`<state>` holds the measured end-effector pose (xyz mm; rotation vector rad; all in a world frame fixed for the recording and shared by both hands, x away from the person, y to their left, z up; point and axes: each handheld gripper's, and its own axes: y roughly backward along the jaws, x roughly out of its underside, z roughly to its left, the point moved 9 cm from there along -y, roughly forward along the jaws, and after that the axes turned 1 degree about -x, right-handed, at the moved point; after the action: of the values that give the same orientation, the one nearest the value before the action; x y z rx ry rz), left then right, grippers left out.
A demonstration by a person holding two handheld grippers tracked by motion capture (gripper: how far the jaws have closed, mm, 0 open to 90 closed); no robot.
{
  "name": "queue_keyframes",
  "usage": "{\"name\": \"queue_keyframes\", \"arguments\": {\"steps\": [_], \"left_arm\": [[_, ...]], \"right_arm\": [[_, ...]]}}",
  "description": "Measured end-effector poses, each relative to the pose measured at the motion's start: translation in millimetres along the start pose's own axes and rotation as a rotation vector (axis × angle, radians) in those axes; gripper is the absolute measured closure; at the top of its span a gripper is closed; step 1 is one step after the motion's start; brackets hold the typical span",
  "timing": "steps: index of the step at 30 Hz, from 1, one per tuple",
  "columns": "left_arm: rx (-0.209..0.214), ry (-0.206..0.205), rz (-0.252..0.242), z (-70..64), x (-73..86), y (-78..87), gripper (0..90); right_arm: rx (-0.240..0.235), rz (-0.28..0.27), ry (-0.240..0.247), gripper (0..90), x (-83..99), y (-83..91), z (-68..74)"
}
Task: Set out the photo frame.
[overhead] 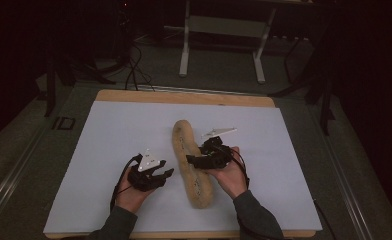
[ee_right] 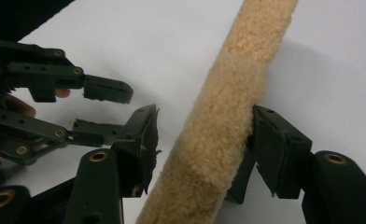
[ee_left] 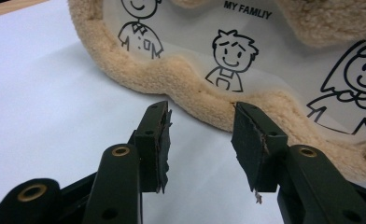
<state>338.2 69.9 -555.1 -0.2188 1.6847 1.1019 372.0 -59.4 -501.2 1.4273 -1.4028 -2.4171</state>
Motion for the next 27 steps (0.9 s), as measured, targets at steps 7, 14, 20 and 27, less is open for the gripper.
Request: {"name": "queue_keyframes", "arguments": {"steps": [7,14,20,27], "left_arm": [[-0.005,0.011,0.000,3.6,0.4,0.6,56.5],[-0.008,0.020,-0.003,6.2,0.4,1.8,56.5],[-0.012,0.017,0.003,7.7,1.1,0.8,56.5],[-0.004,0.023,0.007,7.6,1.7,-0.3,56.6]], "right_arm": [[0.012,0.043,0.000,51.1,5.9,-9.5,-2.0],[0.020,0.053,0.004,55.0,5.6,-9.5,-1.9],[0.020,0.057,0.007,55.8,5.6,-9.3,-2.4],[0.007,0.068,0.023,56.5,5.4,-9.0,-3.2]]}}
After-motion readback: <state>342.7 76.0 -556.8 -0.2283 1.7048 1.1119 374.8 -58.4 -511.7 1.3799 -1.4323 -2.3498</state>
